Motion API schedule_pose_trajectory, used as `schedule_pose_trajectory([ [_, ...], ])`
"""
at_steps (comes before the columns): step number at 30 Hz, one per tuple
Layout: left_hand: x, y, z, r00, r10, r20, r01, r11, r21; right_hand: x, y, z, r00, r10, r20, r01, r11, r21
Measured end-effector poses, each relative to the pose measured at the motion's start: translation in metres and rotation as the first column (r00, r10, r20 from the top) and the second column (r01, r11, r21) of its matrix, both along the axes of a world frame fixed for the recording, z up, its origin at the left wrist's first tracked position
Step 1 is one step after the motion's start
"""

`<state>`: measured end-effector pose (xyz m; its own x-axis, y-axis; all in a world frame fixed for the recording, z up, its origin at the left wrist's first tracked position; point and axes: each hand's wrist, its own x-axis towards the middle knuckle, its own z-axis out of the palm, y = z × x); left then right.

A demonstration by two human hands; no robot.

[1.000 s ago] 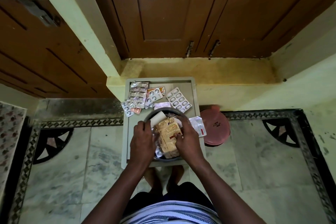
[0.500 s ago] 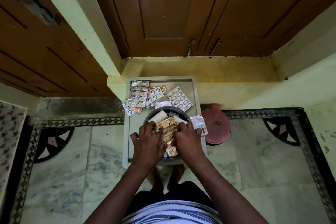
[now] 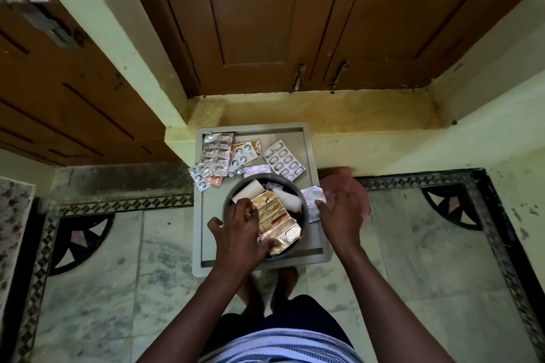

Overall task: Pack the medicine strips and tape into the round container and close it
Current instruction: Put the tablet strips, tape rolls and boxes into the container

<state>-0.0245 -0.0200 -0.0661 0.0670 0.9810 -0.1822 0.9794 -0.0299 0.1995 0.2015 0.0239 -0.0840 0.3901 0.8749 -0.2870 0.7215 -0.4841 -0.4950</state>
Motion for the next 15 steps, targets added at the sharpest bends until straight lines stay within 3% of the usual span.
schedule_pose_trajectory([
  [1,0.002,-0.001,0.001,1.0,0.004,-0.004,-0.004,1.0,0.002,0.004,0.001,-0.007,1.0,0.01,-0.002,-0.01,0.994,-0.11],
  [3,0.005,-0.002,0.002,1.0,0.008,-0.018,-0.008,1.0,-0.004,0.008,0.004,-0.019,0.999,0.026,-0.042,-0.033,0.984,-0.175],
  [10,0.005,-0.008,0.002,0.999,0.013,-0.045,-0.012,1.0,0.026,0.008,0.003,0.006,0.986,-0.039,-0.161,0.043,0.999,0.026],
  [15,0.007,-0.009,0.004,0.999,0.029,-0.028,-0.029,1.0,0.009,-0.003,-0.007,0.057,0.959,-0.048,-0.279,0.128,0.953,0.276],
])
